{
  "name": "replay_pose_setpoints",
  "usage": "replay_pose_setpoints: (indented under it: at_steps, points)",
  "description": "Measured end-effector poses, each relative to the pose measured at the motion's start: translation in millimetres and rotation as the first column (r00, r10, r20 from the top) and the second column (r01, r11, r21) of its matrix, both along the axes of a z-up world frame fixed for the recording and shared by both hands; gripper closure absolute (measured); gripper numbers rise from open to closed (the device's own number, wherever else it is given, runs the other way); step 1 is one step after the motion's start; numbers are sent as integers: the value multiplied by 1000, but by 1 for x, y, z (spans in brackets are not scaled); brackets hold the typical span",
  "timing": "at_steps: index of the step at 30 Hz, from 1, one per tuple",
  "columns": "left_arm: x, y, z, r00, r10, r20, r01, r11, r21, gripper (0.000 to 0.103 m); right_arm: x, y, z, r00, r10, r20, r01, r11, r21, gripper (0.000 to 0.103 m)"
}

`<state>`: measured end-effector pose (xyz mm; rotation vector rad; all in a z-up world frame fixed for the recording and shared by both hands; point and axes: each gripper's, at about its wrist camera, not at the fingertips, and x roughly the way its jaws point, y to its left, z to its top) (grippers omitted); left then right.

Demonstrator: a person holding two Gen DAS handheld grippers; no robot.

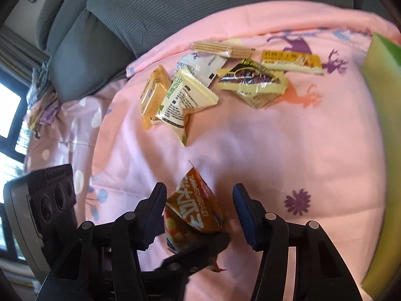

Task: Organize snacks
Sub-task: 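Carry the panda-print bag with the right gripper into the green box and release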

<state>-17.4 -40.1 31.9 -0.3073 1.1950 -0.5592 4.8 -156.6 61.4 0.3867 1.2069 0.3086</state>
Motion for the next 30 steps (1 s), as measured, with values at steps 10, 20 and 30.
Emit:
replay_pose_setpoints:
  at_steps: [10, 20, 30]
  points:
    - [-1, -28, 40, 992, -21, 128, 19, 1000, 19, 60, -7, -21, 37, 993, -24, 115, 20, 999, 36, 54]
    - [9, -117, 94, 945, -153, 291, 141, 988, 59, 60, -24, -108, 89, 927, -235, 293, 215, 971, 101, 54]
    - [27, -230, 89, 892, -364, 267, 348, 931, 108, 60, -42, -211, 80, 825, -493, 276, 458, 870, 183, 54]
